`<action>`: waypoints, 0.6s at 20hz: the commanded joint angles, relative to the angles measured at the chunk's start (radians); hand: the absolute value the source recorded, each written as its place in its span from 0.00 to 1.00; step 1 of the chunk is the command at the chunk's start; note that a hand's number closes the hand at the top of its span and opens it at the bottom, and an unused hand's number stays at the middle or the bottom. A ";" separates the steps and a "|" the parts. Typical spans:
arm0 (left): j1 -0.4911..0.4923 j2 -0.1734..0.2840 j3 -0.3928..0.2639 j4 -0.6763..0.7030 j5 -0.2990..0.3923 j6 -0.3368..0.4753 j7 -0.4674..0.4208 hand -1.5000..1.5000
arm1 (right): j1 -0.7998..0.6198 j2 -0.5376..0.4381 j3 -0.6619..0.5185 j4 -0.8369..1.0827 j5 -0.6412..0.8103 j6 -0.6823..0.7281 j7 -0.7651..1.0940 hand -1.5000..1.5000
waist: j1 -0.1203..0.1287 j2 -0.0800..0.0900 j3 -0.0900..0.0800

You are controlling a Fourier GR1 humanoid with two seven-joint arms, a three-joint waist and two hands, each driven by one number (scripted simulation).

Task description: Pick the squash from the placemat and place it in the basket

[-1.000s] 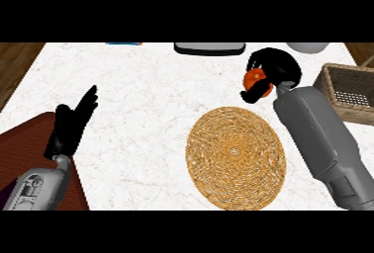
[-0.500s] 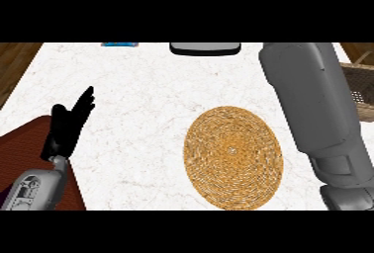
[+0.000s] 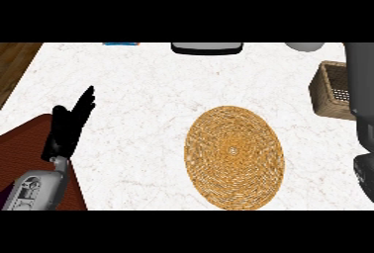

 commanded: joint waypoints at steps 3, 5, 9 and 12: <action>0.010 -0.019 -0.009 0.012 -0.022 0.006 -0.027 0.50 | -0.169 -0.129 -0.055 0.134 0.012 0.040 0.014 1.00 | 0.007 0.005 0.000; -0.028 0.015 0.021 0.016 0.005 -0.031 0.016 0.50 | -0.198 -0.158 -0.036 0.187 0.041 0.063 0.015 1.00 | 0.005 0.005 0.000; 0.002 -0.035 -0.027 -0.010 -0.038 0.017 0.017 0.50 | -0.189 -0.228 0.060 0.267 0.137 0.179 0.019 1.00 | 0.004 0.004 -0.001; -0.029 0.004 0.016 -0.014 -0.006 -0.014 0.030 0.50 | -0.171 -0.309 0.097 0.330 0.186 0.242 -0.030 1.00 | 0.005 0.005 -0.001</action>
